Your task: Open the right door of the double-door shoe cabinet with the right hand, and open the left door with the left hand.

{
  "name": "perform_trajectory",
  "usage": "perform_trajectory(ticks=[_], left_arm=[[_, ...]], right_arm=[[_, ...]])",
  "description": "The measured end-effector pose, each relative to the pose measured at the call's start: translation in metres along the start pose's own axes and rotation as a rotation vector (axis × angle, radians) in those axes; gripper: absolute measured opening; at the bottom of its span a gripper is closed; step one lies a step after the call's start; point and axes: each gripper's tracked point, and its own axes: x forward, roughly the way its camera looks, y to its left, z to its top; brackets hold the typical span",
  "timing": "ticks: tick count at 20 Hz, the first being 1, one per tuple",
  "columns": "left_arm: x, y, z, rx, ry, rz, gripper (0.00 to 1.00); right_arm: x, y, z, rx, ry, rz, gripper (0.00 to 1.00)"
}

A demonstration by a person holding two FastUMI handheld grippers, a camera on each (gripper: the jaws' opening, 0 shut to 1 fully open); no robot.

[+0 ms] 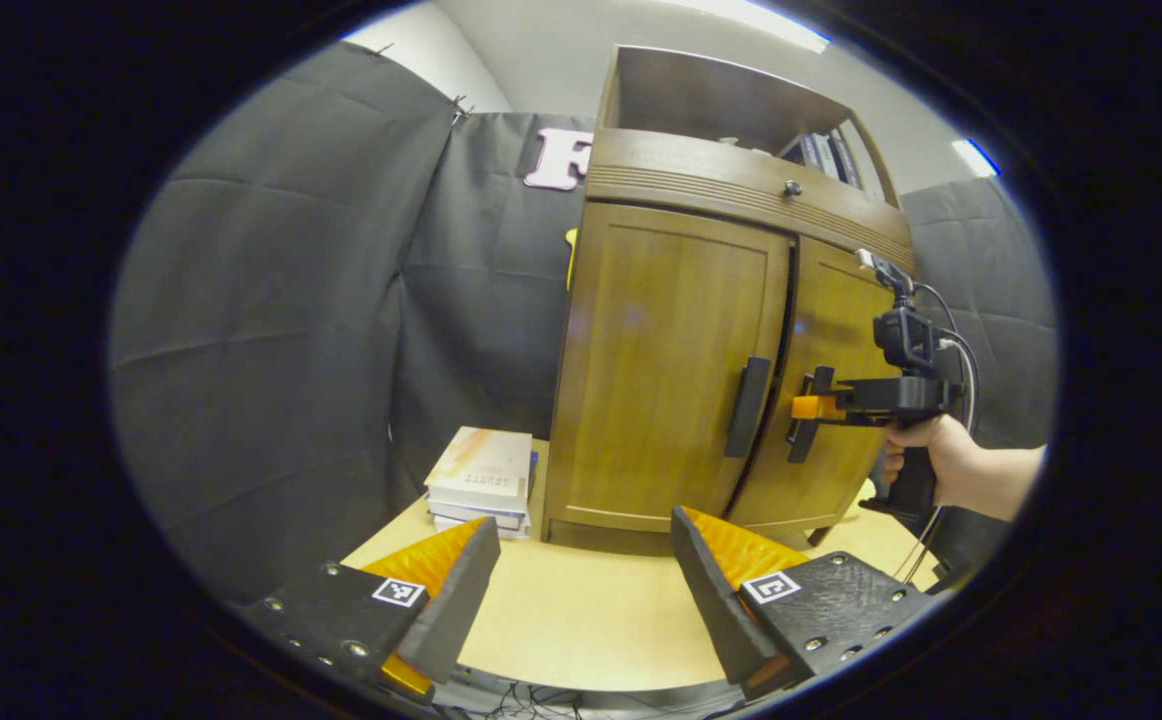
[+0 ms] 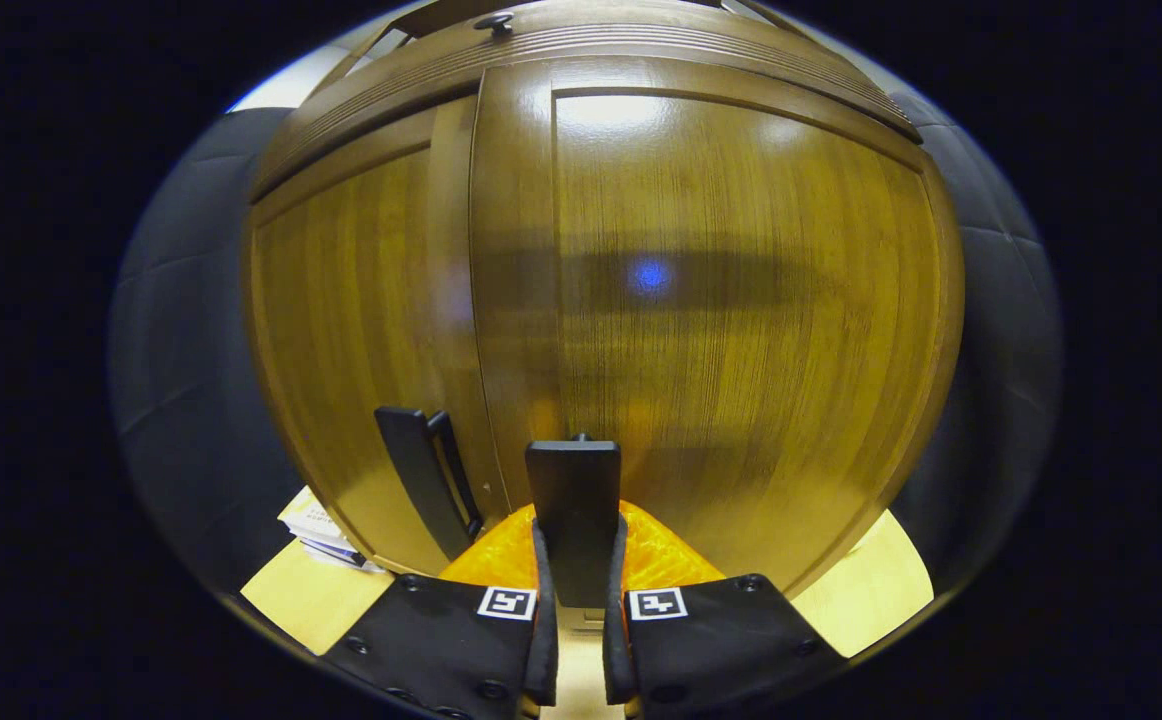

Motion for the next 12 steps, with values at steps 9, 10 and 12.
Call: perform_trajectory(ticks=[9, 10, 12], left_arm=[[0.0041, 0.0034, 0.0043, 0.013, -0.043, 0.066, 1.00], [0.0051, 0.0019, 0.0065, 0.004, -0.049, 0.064, 1.00], [0.0058, -0.0011, 0.0091, 0.002, -0.052, 0.058, 1.00]], right_arm=[[0.0026, -0.0010, -0.0029, -0.045, 0.026, 0.154, 0.20], [0.0029, -0.0017, -0.0035, -0.048, 0.030, 0.169, 0.20], [0.0026, -0.0032, -0.0040, -0.046, 0.031, 0.195, 0.20]])
